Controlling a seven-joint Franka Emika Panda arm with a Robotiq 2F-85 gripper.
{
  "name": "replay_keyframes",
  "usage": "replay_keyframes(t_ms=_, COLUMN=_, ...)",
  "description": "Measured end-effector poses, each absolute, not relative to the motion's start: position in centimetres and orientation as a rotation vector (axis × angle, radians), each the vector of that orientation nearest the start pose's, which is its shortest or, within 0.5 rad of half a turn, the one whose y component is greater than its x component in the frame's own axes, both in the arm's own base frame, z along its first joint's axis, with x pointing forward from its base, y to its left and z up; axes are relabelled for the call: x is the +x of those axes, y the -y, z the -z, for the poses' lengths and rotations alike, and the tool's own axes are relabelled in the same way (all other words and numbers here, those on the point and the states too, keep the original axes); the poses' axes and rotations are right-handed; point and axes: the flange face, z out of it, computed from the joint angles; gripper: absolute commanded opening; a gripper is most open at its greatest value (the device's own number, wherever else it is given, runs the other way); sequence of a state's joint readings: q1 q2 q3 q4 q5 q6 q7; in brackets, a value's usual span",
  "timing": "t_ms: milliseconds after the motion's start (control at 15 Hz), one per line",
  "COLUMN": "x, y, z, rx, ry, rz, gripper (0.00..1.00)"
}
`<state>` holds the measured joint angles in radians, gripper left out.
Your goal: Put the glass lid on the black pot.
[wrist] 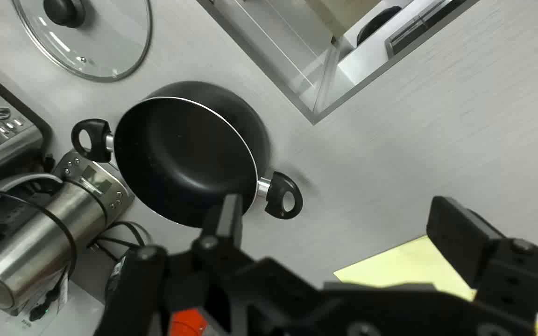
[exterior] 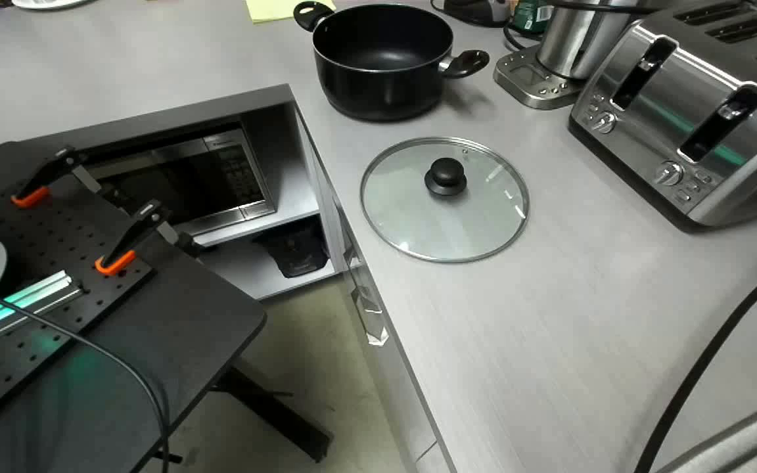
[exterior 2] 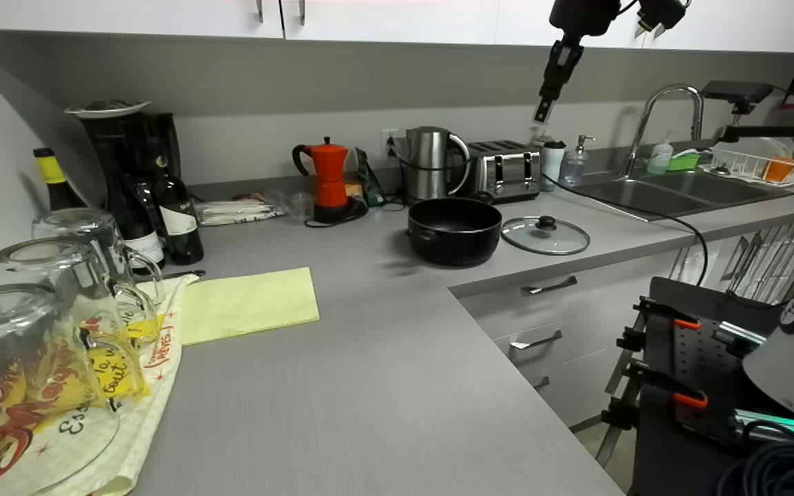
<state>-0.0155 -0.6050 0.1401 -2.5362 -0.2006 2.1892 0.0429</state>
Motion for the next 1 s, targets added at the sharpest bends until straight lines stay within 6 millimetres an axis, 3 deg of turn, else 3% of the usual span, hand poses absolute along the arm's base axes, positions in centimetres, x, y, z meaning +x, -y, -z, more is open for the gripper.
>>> replay_keyframes(t_ms=667, x=38.8, y=-4.3, z=-49.9, rx=-3.334, ry=0.272, rz=0.444, gripper=1.00)
replay_keyframes(t_ms=800, x=39.1, y=-3.3, z=-49.5, rx=-3.328, ry=0.252, rz=0.421, gripper=1.00)
replay_keyframes(t_ms=1000, x=39.7, y=-0.1, z=-48.4, rx=-3.306, ry=0.199, rz=0.358, gripper=1.00)
